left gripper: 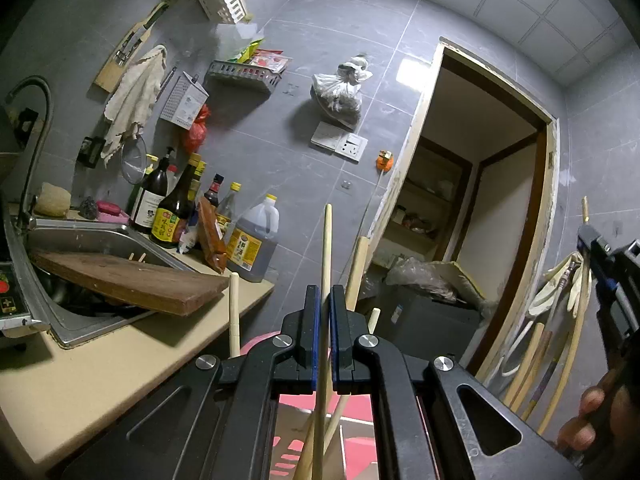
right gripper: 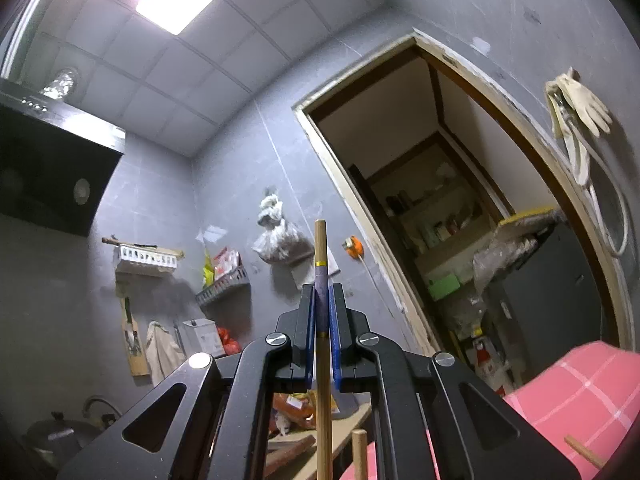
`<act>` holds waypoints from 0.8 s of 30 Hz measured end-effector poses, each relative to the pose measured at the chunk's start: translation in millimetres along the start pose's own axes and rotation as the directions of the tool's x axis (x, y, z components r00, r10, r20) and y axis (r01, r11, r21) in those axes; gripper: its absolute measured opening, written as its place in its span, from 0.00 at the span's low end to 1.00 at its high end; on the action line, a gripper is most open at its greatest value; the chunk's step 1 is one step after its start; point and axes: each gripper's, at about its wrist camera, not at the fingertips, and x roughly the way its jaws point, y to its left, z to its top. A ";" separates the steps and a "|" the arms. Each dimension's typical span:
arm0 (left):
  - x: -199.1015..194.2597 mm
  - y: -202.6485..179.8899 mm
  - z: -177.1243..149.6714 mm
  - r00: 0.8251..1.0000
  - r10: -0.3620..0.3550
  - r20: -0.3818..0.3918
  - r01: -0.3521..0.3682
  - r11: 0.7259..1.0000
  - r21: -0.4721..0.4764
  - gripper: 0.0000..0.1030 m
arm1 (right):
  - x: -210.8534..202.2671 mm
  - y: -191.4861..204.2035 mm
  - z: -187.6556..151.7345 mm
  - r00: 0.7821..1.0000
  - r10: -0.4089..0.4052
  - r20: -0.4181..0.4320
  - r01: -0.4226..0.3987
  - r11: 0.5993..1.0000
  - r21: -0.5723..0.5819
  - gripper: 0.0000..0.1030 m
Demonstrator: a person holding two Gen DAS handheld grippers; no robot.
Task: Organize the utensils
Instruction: 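Lower both chopsticks into the caddy and open both grippers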
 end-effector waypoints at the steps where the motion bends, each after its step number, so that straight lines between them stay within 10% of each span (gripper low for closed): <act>1: 0.0 0.3 0.3 1.000 -0.001 -0.001 0.001 1.000 0.001 0.03 | -0.5 2.0 1.7 1.000 0.002 0.007 -0.002 1.000 -0.005 0.05; 24: 1.9 -5.2 -6.7 0.999 -0.017 -0.036 0.018 1.000 0.025 0.03 | -1.9 3.9 -25.4 0.993 -0.017 -0.116 0.006 0.995 -0.096 0.05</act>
